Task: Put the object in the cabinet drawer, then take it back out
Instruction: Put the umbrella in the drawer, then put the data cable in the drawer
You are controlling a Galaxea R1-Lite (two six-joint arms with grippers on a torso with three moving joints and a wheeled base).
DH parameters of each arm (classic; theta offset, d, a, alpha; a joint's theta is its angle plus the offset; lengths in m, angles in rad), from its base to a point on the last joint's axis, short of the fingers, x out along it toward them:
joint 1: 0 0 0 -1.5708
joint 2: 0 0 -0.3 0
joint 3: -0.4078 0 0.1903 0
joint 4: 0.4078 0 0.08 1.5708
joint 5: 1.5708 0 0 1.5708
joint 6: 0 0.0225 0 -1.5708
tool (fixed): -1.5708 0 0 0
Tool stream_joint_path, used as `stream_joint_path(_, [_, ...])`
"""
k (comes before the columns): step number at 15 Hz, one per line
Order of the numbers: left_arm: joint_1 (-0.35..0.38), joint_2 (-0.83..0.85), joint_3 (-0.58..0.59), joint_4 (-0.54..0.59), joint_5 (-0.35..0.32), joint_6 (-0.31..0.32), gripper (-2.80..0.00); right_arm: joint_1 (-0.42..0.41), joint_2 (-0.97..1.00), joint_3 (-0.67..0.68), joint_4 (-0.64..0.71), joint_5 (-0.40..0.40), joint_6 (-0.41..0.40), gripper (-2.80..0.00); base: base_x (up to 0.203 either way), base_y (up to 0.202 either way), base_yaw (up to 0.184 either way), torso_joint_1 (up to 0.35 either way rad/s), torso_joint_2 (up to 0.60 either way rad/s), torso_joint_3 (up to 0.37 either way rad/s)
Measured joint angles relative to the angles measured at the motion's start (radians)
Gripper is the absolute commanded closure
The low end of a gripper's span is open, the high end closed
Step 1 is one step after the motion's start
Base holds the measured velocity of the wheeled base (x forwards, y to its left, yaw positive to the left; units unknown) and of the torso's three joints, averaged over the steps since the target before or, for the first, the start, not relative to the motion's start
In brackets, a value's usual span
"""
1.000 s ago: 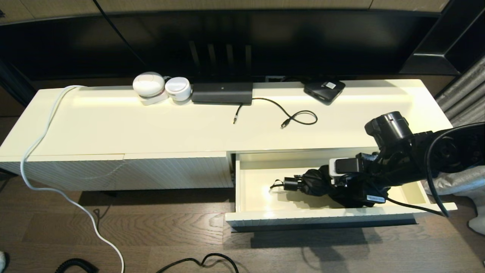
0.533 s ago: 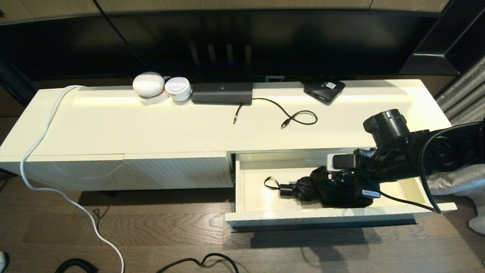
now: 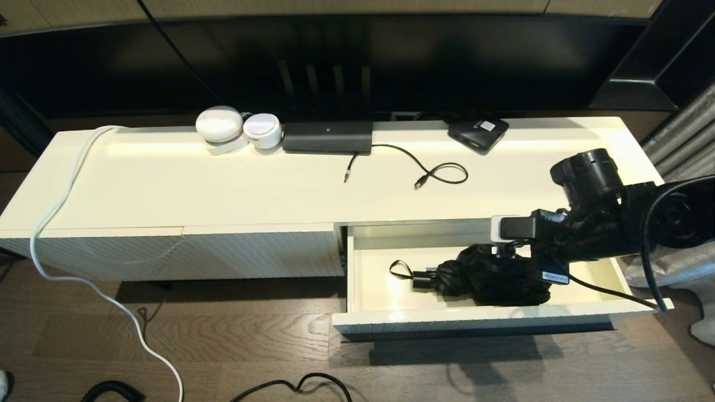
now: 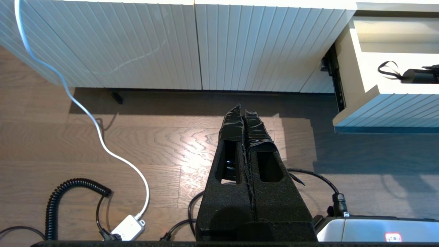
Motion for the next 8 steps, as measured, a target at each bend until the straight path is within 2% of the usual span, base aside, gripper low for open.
stream_joint_path(5, [0.000,0.000,0.000,0.000,-0.001,0.000,0.00,-0.014,-0.117,0.014,0.037,-0.002,0.010,-2.80,0.000,0.000,0.000,0.000,0.00,0.000])
stream_joint_path(8, [0.000,0.000,0.000,0.000,0.000,0.000,0.00,-0.016,-0.219,0.011,0.121,-0.002,0.015,-2.80,0.000,0.000,0.000,0.000,0.00,0.000])
